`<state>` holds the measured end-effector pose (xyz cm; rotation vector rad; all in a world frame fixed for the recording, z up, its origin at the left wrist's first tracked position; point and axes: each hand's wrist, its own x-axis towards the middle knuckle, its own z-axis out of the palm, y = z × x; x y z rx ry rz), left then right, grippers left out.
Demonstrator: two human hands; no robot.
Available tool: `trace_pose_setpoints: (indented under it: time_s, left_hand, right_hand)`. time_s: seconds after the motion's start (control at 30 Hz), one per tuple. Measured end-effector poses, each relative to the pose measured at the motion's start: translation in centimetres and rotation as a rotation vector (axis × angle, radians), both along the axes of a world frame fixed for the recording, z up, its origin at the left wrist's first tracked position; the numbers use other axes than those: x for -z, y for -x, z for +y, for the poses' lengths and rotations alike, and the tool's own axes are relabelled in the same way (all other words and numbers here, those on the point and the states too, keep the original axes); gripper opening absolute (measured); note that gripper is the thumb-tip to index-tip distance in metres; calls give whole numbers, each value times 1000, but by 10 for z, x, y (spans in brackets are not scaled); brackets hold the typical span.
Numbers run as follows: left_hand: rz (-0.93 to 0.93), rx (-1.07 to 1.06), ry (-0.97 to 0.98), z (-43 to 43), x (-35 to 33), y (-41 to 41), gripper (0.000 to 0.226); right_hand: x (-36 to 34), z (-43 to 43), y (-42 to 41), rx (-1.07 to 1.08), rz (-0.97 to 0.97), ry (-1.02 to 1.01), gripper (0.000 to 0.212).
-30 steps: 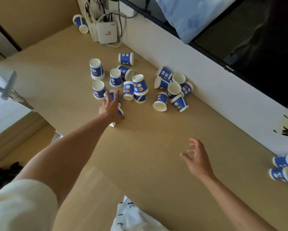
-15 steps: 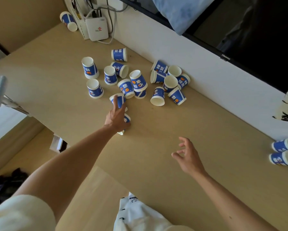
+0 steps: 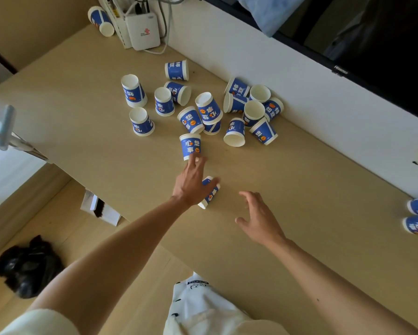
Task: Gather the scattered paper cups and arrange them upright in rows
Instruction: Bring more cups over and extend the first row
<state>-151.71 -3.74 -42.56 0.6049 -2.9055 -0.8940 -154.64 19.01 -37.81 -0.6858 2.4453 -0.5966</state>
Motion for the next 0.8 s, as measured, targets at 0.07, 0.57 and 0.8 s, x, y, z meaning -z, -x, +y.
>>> trace_pose_setpoints:
  time_s: [0.07, 0.57, 0.8]
  left_hand:
    - [123, -119, 29, -14, -5, 9, 54]
    - [-259, -244, -91, -28, 14, 78, 74]
    - [-178, -145, -112, -8, 20, 67, 58]
  right_hand:
    - [-3, -16, -1, -113, 88, -35, 69]
    - [25, -57, -8, -705, 336, -250, 72]
    - [32, 13, 4, -492, 273, -321, 65]
